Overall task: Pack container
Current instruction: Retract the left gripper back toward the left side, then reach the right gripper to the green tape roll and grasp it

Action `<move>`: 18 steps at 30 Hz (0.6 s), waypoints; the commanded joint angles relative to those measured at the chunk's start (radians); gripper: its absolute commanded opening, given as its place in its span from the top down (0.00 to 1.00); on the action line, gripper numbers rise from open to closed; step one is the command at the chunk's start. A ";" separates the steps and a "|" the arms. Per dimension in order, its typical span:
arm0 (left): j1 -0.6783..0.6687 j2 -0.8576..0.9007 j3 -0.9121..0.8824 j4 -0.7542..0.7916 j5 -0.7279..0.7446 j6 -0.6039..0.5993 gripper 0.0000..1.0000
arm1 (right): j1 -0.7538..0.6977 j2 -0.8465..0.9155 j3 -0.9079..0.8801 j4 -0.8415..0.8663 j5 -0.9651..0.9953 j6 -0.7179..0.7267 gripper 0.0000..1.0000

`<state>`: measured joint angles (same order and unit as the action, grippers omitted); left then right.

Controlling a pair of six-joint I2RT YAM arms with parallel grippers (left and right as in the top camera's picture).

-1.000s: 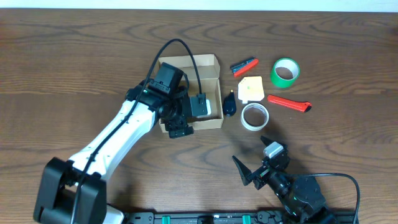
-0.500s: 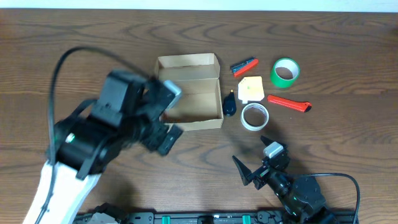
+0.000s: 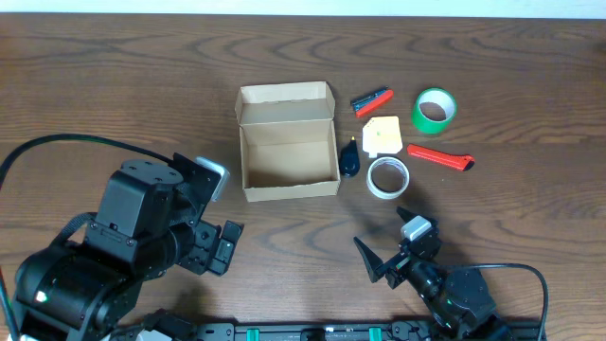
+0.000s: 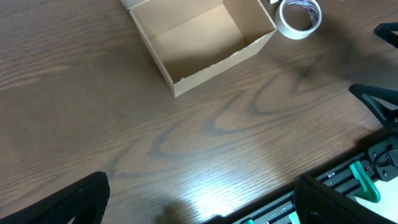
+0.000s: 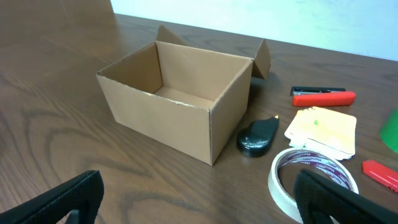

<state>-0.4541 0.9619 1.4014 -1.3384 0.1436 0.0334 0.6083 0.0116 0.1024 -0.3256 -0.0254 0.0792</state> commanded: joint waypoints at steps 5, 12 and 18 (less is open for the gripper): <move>0.002 0.005 0.010 -0.004 -0.021 -0.014 0.05 | 0.008 -0.006 -0.003 0.000 0.010 0.006 0.01; 0.002 0.005 0.010 -0.004 -0.021 -0.014 0.05 | 0.008 -0.006 -0.003 0.005 0.025 0.006 0.01; 0.002 0.005 0.010 -0.004 -0.021 -0.014 0.05 | 0.006 -0.006 -0.003 0.018 -0.109 0.320 0.01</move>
<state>-0.4541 0.9676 1.4014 -1.3384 0.1413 0.0257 0.6083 0.0116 0.1024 -0.3199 -0.0895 0.2359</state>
